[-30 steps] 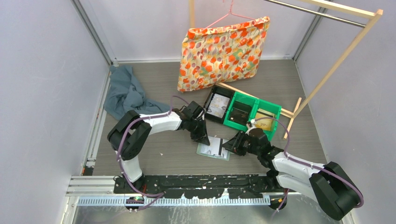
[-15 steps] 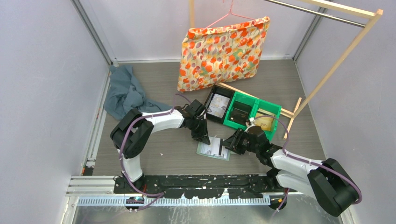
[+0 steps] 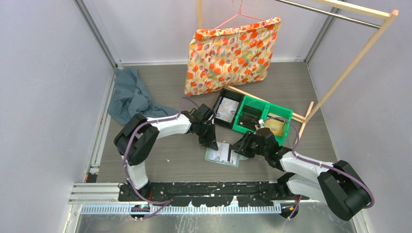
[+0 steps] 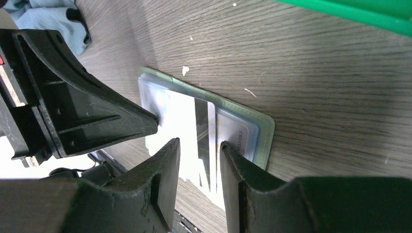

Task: Take the credit cards out of the card holder
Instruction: Remove the credit card from the card holder.

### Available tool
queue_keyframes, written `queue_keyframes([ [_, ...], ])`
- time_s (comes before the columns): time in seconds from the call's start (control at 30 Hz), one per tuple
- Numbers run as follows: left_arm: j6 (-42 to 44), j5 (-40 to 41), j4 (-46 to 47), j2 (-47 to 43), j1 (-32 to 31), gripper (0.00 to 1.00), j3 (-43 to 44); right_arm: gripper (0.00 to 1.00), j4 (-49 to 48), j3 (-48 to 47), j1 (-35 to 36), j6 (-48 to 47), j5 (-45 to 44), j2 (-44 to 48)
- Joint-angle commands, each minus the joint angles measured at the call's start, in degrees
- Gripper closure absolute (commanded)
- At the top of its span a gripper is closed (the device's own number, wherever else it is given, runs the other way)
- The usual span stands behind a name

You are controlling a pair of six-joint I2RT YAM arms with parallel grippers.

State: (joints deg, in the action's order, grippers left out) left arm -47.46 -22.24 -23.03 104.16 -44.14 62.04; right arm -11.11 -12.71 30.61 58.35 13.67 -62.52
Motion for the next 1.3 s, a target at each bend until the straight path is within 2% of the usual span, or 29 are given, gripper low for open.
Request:
queue_keyframes([
  [0.0, 3.4, 8.5, -6.9, 1.4, 0.5, 0.99, -2.4, 0.58, 4.1, -4.1, -0.4, -3.0, -1.2, -1.5],
  [0.17, 2.8, 5.9, -7.2, -2.2, 0.3, 1.00, -0.8, 0.58, 3.7, -2.8, -0.3, -2.2, -1.5, -0.6],
  [0.33, 0.4, 2.4, -3.4, -7.3, -0.1, 0.96, 0.4, 0.59, 4.2, -2.2, -0.3, -2.2, -2.1, 3.1],
  [0.57, -0.2, 1.2, -3.9, -0.6, -0.6, 0.99, 4.2, 0.58, 8.1, -5.6, -0.4, -5.8, -3.1, 3.9],
  [1.27, -0.3, 1.4, -3.5, 5.5, -5.3, 0.99, 7.3, 0.56, 5.2, -1.7, -0.5, -3.9, -1.5, 1.7],
])
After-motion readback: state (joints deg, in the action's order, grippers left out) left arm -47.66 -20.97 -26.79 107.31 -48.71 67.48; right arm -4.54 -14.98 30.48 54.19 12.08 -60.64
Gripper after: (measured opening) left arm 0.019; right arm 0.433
